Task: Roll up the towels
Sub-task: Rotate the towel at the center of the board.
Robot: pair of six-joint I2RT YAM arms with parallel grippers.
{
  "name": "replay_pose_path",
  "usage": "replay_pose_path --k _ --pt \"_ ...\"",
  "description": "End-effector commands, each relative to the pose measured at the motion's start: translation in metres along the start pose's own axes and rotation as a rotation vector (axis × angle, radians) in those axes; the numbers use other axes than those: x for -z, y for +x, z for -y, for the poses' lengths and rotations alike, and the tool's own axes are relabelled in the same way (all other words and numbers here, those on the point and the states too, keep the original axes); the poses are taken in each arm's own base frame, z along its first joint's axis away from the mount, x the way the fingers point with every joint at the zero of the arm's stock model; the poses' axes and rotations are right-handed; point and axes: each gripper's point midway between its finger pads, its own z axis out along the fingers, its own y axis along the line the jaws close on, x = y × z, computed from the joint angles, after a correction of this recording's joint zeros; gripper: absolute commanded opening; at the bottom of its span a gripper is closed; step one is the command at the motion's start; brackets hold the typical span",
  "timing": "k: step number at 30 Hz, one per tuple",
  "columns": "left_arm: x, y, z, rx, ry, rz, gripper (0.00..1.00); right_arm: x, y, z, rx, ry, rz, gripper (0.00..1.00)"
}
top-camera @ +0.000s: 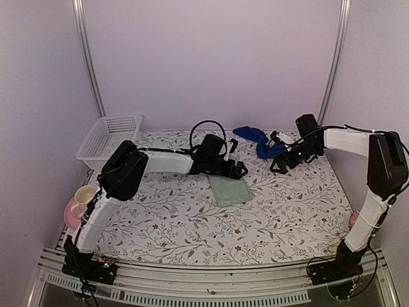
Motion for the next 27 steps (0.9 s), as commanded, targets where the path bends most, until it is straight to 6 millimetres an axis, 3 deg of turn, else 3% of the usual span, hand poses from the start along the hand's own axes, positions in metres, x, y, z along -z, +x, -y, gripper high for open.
replay_pose_path --k 1,5,9,12,16,18,21,27 --pt "-0.001 0.011 0.05 -0.153 0.142 -0.029 0.97 0.019 -0.017 -0.004 0.052 -0.002 0.086 0.99" --pt "0.018 -0.008 0.065 -0.233 0.179 0.024 0.97 0.027 -0.023 -0.016 0.092 -0.047 0.135 0.99" --pt "0.07 -0.045 0.078 -0.32 0.152 0.167 0.97 0.038 -0.023 -0.044 0.216 -0.117 0.235 0.99" --pt "0.113 -0.06 0.089 -0.402 0.138 0.244 0.97 0.046 -0.024 -0.067 0.341 -0.142 0.322 0.99" --pt "0.164 -0.054 0.099 -0.52 0.141 0.293 0.97 0.052 -0.016 -0.112 0.55 -0.178 0.421 0.99" --pt "0.179 -0.035 0.101 -0.569 0.16 0.285 0.97 0.05 -0.007 -0.136 0.683 -0.191 0.448 0.99" --pt "0.192 -0.002 0.108 -0.692 0.17 0.266 0.97 0.04 0.0 -0.156 0.774 -0.2 0.446 0.99" --pt "0.176 0.065 0.11 -0.996 0.057 0.148 0.97 0.02 0.013 -0.168 0.796 -0.24 0.392 0.99"
